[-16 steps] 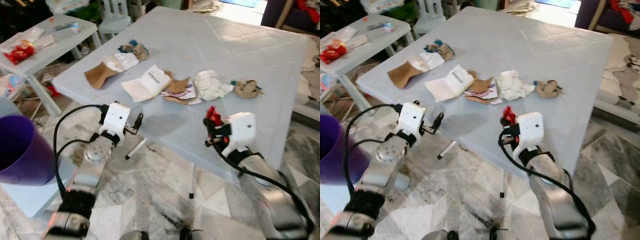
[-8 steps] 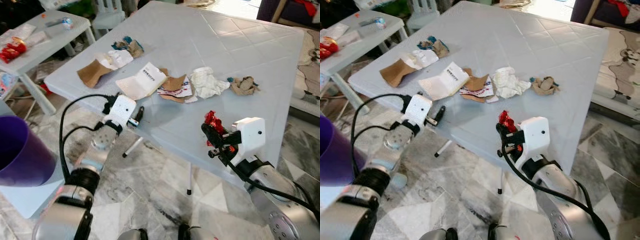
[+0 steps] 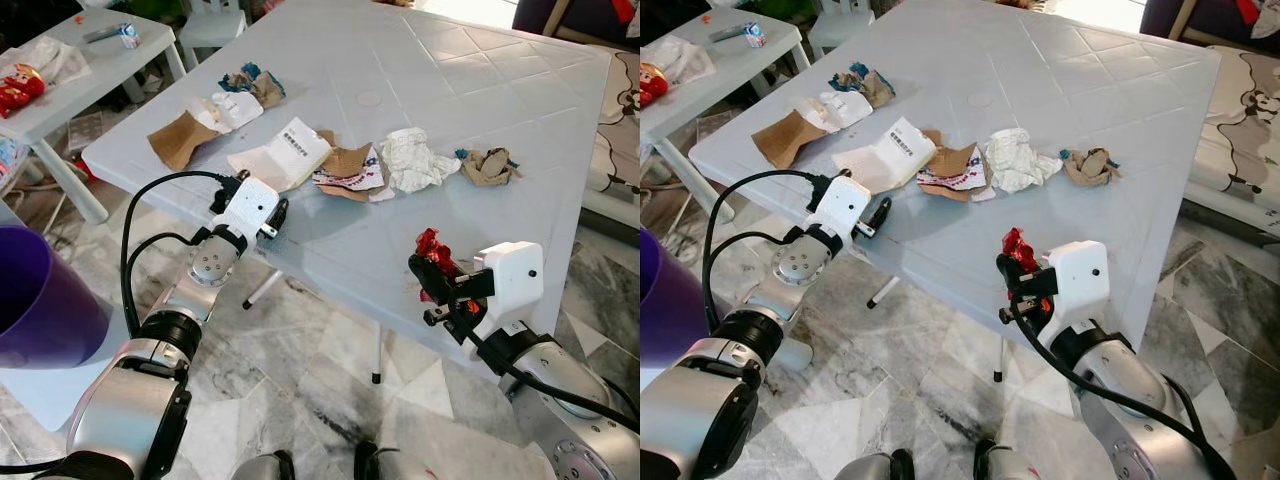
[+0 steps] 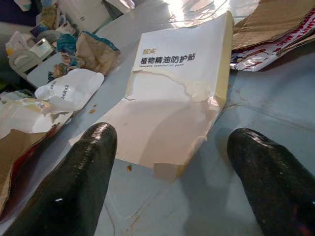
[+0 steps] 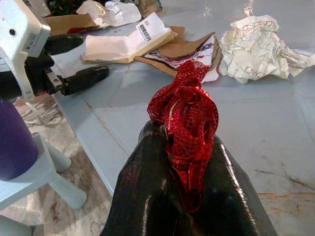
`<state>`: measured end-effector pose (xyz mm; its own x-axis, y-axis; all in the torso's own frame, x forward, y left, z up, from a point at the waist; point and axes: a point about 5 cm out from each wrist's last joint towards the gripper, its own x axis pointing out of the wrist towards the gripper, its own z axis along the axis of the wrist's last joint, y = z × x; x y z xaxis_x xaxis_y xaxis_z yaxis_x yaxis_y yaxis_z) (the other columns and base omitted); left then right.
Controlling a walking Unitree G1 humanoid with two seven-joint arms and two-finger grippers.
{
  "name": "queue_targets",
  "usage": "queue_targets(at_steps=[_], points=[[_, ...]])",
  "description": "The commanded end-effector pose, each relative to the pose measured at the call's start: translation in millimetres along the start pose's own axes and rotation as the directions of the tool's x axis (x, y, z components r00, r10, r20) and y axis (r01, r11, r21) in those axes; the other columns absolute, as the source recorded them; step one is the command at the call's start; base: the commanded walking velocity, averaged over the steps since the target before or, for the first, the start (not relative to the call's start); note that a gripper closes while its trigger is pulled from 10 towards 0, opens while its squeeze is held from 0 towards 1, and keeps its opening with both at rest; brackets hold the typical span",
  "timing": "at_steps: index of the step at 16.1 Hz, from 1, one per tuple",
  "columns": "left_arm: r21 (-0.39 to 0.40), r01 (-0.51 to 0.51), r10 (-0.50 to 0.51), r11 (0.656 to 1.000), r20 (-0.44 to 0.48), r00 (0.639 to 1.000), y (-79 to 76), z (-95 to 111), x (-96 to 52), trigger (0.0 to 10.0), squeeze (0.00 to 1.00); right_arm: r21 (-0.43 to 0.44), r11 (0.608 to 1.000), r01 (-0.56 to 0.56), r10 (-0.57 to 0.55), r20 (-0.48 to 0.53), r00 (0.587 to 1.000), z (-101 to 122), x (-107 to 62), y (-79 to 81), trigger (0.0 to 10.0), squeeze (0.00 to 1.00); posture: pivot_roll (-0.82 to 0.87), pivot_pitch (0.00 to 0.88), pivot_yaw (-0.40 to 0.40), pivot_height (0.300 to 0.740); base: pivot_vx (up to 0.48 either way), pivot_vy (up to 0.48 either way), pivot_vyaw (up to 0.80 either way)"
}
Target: Picking trash to rubbish bin
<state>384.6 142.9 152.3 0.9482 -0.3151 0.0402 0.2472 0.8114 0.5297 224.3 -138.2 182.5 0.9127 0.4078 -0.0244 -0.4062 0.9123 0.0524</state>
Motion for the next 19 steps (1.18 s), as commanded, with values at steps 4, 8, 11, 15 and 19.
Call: queue_targets(at_steps=[4,8,11,15,19], points=[[0.009,0.033,-0.032,0.999,-0.063,0.997,-3.2,-14,-4.1,0.0,0.00,-0.011,1.000,-0.001,0.001,0.007,1.000,7,-3.3,1.1,0.0,0.00,-0.18,0.234,0.002,0.740,0.000,0.000,0.00],[0.011,0.026,-0.025,1.000,-0.063,0.998,0.0,-14,-4.2,0.0,0.00,-0.011,1.000,-0.002,0.002,0.003,1.000,7,-2.0,0.9,0.0,0.00,-0.18,0.230,0.001,0.740,0.000,0.000,0.00],[0.015,0.019,-0.018,1.000,-0.062,0.998,2.2,-13,-3.5,0.0,0.00,-0.014,1.000,-0.003,0.003,0.003,1.000,6,-0.9,0.2,0.0,0.00,-0.18,0.225,0.001,0.740,0.000,0.000,0.00],[0.025,0.004,-0.002,1.000,-0.059,0.998,6.0,-13,-3.2,0.0,0.00,-0.015,1.000,-0.003,0.003,-0.001,1.000,4,0.2,-0.2,0.0,0.00,-0.18,0.217,0.003,0.740,0.000,0.000,0.00],[0.048,-0.095,0.096,0.994,-0.011,0.995,22.7,-5,-2.4,0.0,0.00,-0.017,1.000,-0.011,0.011,0.000,1.000,2,4.8,-0.2,0.0,0.00,-0.16,0.201,0.005,0.740,0.000,0.000,0.00]])
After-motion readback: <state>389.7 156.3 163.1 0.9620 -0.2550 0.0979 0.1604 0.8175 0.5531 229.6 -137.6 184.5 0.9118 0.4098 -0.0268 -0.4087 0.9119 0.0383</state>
